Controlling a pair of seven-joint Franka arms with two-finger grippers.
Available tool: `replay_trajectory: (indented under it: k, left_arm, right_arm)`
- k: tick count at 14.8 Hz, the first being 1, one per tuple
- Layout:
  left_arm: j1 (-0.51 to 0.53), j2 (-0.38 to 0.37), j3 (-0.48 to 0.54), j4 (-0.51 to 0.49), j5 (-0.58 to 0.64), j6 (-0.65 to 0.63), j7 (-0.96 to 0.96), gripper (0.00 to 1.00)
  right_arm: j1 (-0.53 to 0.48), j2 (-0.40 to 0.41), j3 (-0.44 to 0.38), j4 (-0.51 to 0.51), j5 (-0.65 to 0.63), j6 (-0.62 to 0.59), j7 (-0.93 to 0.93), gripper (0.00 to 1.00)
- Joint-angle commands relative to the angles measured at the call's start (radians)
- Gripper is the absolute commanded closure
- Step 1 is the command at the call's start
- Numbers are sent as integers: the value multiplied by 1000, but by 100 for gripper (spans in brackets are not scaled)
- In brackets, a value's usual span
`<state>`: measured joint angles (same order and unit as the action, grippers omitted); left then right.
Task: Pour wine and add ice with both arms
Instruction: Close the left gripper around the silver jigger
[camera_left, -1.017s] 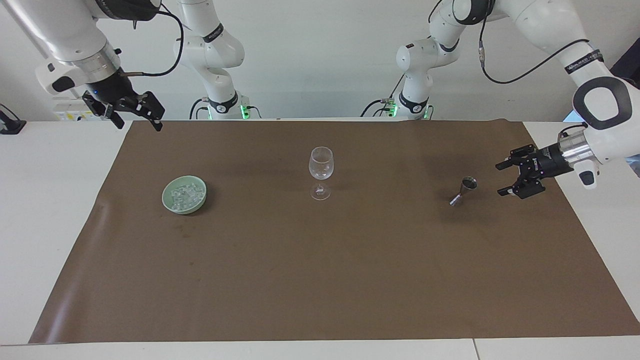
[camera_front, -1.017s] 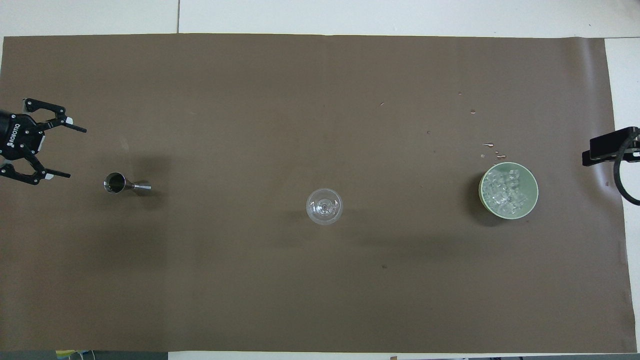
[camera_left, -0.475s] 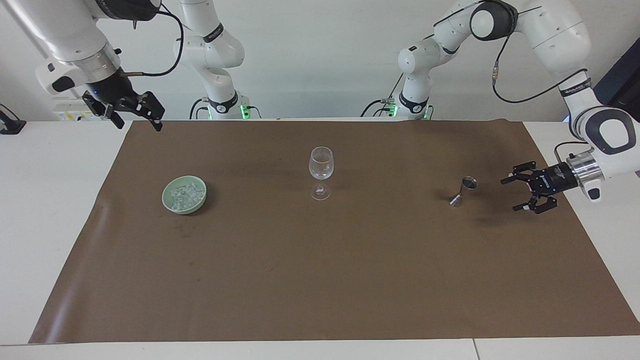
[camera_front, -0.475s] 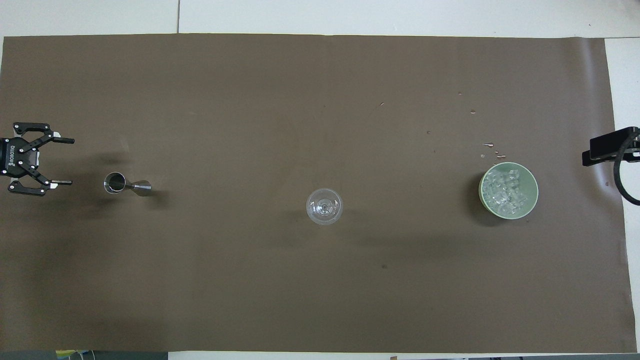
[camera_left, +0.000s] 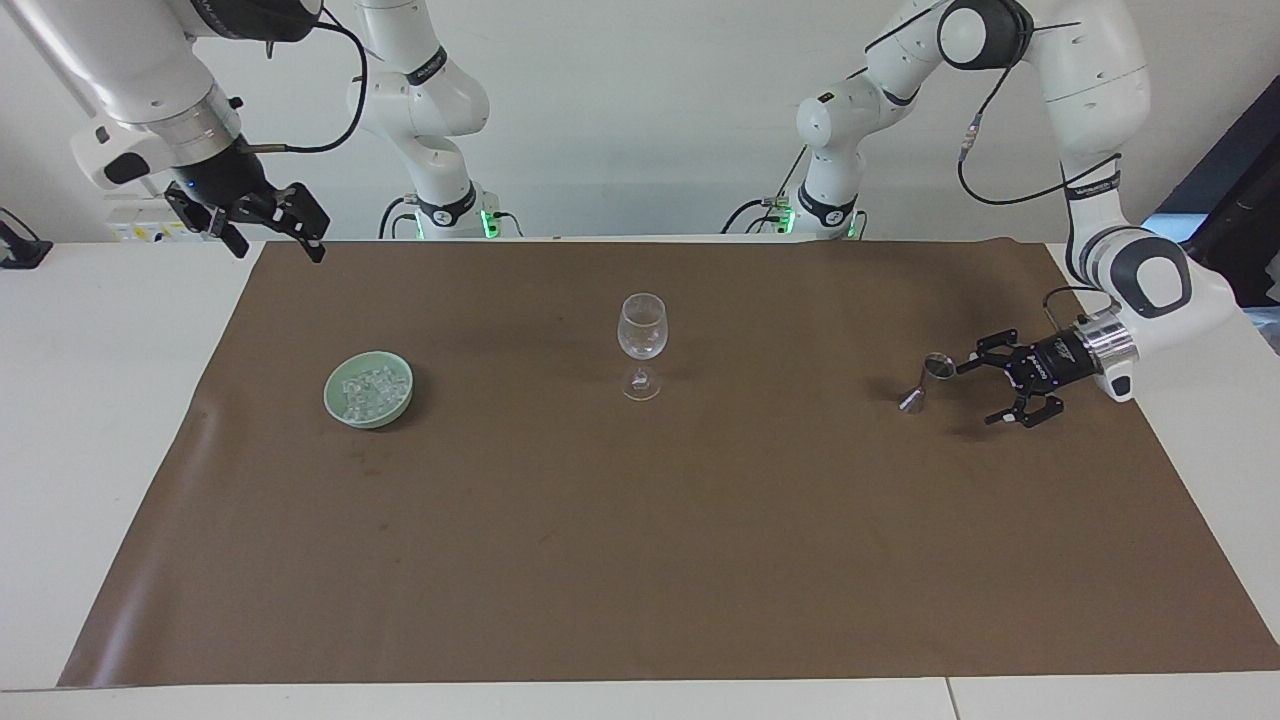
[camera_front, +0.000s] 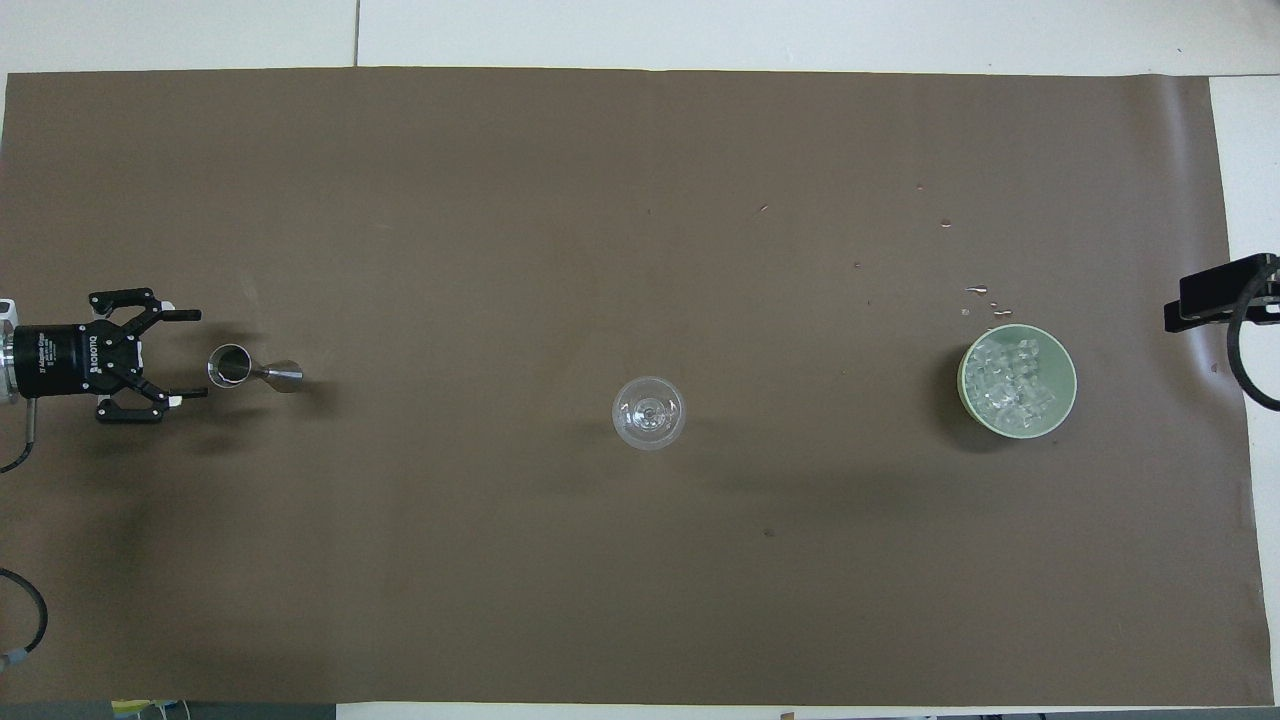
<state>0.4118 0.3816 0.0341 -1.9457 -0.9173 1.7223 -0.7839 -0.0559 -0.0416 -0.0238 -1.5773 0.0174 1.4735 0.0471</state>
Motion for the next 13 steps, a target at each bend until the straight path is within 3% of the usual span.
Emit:
replay_trajectory:
  k: [1, 4, 7, 13]
  left_arm:
    - [-5, -67, -6, -97, -35, 22, 87, 0]
    - [-21, -98, -8, -194, -135, 86, 170, 0]
    - [-80, -93, -8, -208, -230, 157, 181, 0]
    - [-82, -104, -8, -255, -242, 181, 178, 0]
  right_arm:
    - [-7, -4, 1, -7, 7, -2, -13, 0]
    - [-7, -4, 1, -7, 7, -1, -13, 0]
    - [-7, -6, 1, -7, 7, -1, -13, 0]
    - [-7, -4, 1, -7, 7, -1, -13, 0]
